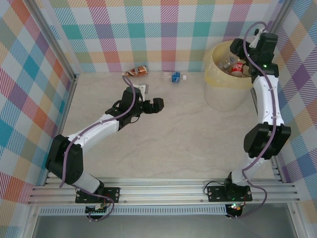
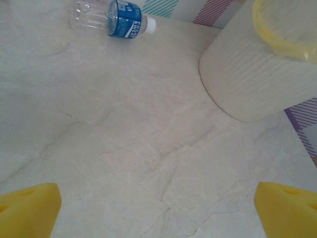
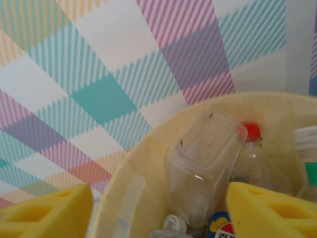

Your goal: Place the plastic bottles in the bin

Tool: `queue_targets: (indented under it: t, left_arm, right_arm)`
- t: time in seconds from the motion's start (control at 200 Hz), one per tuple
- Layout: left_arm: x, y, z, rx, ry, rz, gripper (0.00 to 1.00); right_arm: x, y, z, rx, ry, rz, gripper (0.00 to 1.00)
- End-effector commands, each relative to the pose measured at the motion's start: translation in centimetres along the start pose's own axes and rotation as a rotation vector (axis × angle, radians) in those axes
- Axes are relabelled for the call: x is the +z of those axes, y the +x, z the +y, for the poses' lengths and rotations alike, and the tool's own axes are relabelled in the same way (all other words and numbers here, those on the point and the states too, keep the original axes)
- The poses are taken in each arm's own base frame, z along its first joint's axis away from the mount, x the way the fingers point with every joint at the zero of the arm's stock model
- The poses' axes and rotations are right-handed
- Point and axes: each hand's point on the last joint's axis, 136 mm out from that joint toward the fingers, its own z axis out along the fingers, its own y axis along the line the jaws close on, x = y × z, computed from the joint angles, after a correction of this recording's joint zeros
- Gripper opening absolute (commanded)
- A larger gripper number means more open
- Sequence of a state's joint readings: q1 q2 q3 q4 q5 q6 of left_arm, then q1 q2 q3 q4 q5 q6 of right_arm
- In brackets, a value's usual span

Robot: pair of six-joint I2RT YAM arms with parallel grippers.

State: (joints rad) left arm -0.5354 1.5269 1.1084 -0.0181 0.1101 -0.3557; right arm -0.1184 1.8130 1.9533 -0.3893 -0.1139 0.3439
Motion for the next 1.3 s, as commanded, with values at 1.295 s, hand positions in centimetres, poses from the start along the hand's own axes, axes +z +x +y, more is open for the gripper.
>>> queue_targets:
  t: [1.295]
  left_arm:
    - [-2.2,-1.3,7.2,-0.232,-0.292,-0.11,1.0]
  right_arm:
    - [-6.6,4.4,19.7,-0.177,-0.596,-0.042,0.75]
